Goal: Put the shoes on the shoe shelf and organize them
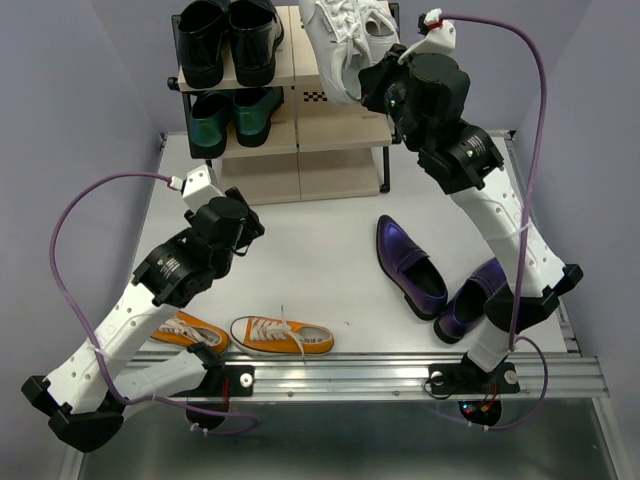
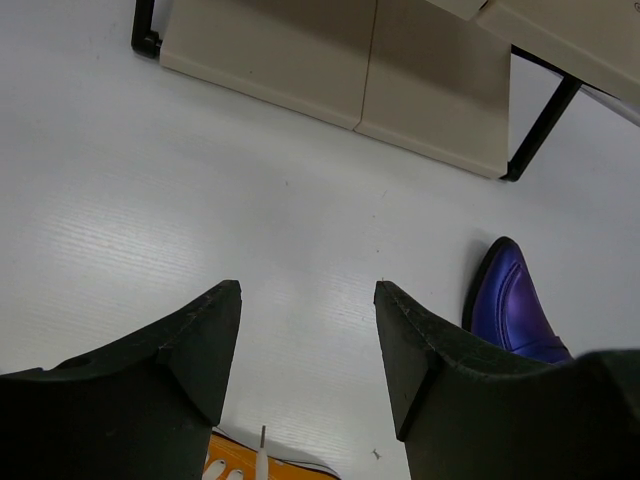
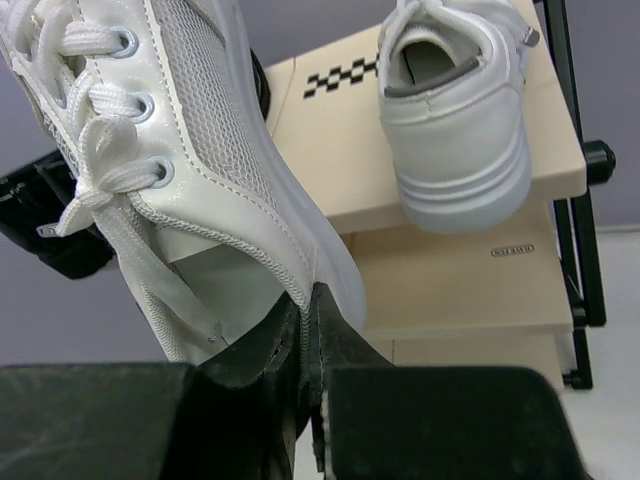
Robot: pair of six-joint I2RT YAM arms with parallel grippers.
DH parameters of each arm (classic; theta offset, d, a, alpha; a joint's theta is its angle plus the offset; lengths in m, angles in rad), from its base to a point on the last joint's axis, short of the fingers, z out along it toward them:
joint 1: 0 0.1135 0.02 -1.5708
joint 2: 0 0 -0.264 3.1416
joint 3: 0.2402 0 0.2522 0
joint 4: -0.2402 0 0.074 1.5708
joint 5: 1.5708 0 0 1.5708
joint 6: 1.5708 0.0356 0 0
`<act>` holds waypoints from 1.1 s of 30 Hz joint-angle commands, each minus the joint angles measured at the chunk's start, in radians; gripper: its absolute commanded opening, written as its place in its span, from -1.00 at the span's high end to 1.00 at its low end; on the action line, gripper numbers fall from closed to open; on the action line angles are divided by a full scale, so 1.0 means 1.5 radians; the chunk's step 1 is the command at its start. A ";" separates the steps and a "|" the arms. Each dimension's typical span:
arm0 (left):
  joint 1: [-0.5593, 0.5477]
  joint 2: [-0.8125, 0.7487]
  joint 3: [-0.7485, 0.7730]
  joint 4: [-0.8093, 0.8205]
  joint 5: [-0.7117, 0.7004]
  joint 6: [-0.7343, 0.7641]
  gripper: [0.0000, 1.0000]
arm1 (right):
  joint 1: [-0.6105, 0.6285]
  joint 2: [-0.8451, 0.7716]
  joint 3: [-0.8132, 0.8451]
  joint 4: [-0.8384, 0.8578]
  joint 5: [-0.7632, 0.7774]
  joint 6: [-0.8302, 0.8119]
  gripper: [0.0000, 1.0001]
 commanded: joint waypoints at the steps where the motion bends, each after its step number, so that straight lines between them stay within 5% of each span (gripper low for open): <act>1: 0.005 -0.013 -0.007 -0.004 -0.009 -0.005 -0.33 | 0.004 0.024 0.061 0.154 0.027 0.023 0.99; 33: 0.005 -0.035 -0.014 -0.016 -0.008 -0.011 -0.32 | 0.004 0.145 0.132 0.255 0.100 0.023 0.99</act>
